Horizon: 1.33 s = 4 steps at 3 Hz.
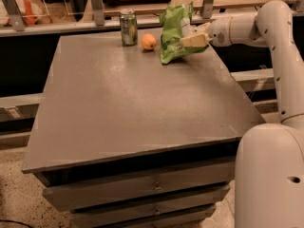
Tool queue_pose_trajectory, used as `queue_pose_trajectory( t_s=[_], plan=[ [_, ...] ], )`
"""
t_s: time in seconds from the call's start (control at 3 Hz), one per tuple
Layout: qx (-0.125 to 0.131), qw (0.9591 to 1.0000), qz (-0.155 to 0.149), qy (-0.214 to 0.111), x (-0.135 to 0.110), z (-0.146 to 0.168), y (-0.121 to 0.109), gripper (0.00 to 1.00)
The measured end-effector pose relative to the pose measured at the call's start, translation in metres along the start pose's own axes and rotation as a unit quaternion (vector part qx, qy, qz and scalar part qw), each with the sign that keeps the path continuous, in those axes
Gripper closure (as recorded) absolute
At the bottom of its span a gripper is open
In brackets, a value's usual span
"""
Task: Move green rice chip bag near orange
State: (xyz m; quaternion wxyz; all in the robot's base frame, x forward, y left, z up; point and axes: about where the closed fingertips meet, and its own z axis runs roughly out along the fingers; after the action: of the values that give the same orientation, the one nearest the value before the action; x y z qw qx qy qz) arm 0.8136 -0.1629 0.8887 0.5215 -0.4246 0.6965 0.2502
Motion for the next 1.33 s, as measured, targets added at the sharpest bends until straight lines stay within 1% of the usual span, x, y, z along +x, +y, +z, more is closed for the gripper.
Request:
queue_pose_trajectory(
  t_s=[0.67, 1.0, 1.33],
  plan=[
    [0.002, 0.9999, 0.005, 0.012, -0.001, -0.006, -0.002, 0.13],
    [0.005, 0.9999, 0.006, 0.013, -0.003, -0.009, -0.003, 0.0],
    [0.01, 0.9998, 0.007, 0.017, -0.004, -0.015, -0.004, 0.0]
  ],
)
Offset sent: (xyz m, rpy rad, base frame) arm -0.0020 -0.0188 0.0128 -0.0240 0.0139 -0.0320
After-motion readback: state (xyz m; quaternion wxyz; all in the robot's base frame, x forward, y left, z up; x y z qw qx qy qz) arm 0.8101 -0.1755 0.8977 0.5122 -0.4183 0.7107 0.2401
